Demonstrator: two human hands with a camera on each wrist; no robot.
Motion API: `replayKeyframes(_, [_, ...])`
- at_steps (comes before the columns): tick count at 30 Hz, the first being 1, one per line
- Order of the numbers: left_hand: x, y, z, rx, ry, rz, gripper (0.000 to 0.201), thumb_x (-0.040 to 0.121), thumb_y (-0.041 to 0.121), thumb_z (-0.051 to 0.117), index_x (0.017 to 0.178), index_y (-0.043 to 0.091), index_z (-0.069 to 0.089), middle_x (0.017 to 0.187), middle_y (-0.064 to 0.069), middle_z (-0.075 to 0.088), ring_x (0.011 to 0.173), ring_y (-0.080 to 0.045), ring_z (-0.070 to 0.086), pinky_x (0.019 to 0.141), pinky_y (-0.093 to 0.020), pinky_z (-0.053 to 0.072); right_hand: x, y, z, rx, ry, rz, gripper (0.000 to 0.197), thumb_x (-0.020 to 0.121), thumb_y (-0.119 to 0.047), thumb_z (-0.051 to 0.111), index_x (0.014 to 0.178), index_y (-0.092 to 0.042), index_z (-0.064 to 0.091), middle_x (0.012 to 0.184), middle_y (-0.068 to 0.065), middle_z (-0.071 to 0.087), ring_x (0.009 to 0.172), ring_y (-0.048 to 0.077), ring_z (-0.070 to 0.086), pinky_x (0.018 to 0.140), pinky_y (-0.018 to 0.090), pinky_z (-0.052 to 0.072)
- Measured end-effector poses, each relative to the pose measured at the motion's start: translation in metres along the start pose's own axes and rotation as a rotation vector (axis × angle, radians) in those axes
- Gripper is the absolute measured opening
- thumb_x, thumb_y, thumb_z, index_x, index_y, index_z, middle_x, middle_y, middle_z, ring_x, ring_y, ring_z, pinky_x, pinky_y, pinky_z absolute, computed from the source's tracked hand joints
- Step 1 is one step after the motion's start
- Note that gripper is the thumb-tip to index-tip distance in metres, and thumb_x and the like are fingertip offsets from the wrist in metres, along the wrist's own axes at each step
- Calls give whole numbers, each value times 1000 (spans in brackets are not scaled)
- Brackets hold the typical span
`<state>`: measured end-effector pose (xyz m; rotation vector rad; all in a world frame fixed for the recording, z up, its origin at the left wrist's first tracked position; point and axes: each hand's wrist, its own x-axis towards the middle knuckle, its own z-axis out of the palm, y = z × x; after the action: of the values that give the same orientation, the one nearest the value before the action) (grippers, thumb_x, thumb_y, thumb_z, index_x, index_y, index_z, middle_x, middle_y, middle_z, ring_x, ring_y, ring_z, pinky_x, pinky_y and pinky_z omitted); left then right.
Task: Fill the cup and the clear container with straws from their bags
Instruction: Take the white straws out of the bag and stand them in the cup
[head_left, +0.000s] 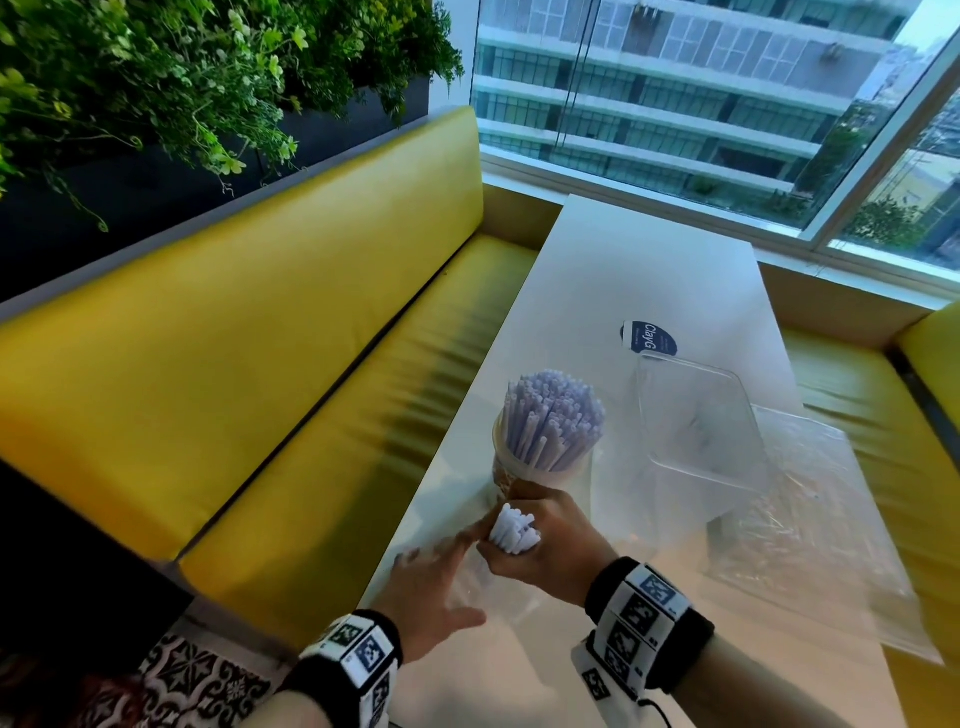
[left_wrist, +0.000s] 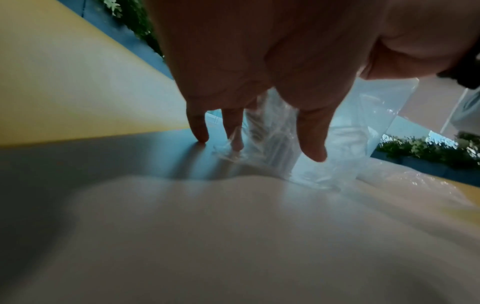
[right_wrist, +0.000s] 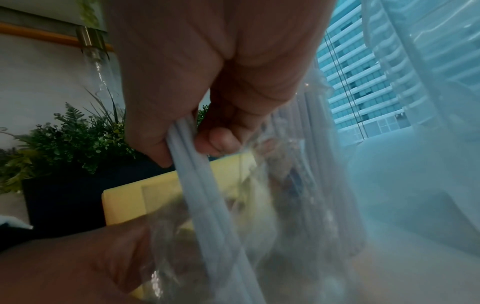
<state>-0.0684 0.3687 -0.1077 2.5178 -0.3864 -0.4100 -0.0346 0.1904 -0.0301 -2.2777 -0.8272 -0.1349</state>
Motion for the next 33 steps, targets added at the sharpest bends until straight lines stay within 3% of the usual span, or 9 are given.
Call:
replayKeyframes(7, [9,6,-4,-7,-46,87,31,97,42,53,116,18,59,112,-1,68,101,-17,61,93,-31,50,3,-12,-41,64,-3,-20,18,72,-8,78,63,-6,64,62,7,59,58,21,56,58,29,47])
replayKeyframes(10, [15,15,-3,-30,-97,32,34,97,45,50,107,14,60,97,-3,67,85,-17,59,76,-26,46,9,-24,-71,67,33,14,15,72,-13,78,67,-5,67,66,6,63,60,20,61,58,32,51])
replayKeyframes(13, [21,19,-1,-39,-48,-65,37,92,39,61,115,10,58,119,-3,55,101,-20,58,88,-28,46,22,-35,-109,124,112,88,15,74,-22,77,74,-9,71,72,4,69,64,19,68,60,40,55])
replayKeyframes(15, [22,22,1,-44,47,-118,55,85,35,72,127,14,45,131,-1,35,112,-23,56,98,-34,48,32,-43,-131,113,168,101,15,74,-27,77,77,-13,74,73,0,72,67,15,70,65,40,57])
replayKeyframes(20, [18,33,1,-14,212,-109,91,71,27,84,125,33,12,132,-4,14,117,-23,49,85,-34,57,56,-47,-153,66,243,184,9,74,-23,79,76,-15,75,75,-2,74,72,11,71,72,42,57])
replayKeyframes(25, [8,40,1,377,200,59,97,22,13,90,106,32,47,108,-5,43,97,-25,46,59,-41,45,68,-40,-159,-9,269,212,7,78,-14,80,77,-10,75,77,6,74,73,16,70,74,42,55])
replayKeyframes(28, [6,50,4,467,62,165,103,39,-2,84,124,38,41,124,-7,44,110,-31,56,76,-49,48,72,-33,-154,-55,261,220,7,78,-17,80,77,-13,75,76,3,74,72,10,68,73,38,55])
replayKeyframes(30, [5,49,11,493,-19,180,103,74,-9,65,141,48,12,153,-6,26,138,-35,32,104,-54,32,73,-27,-148,-81,239,234,7,78,-19,80,78,-14,75,77,2,74,71,9,67,73,35,54])
replayKeyframes(33, [4,46,13,413,-83,151,78,94,8,44,144,53,5,159,4,21,146,-26,21,114,-50,20,74,-19,-139,-76,191,268,9,78,-23,80,80,-16,75,78,2,73,73,12,68,73,33,54])
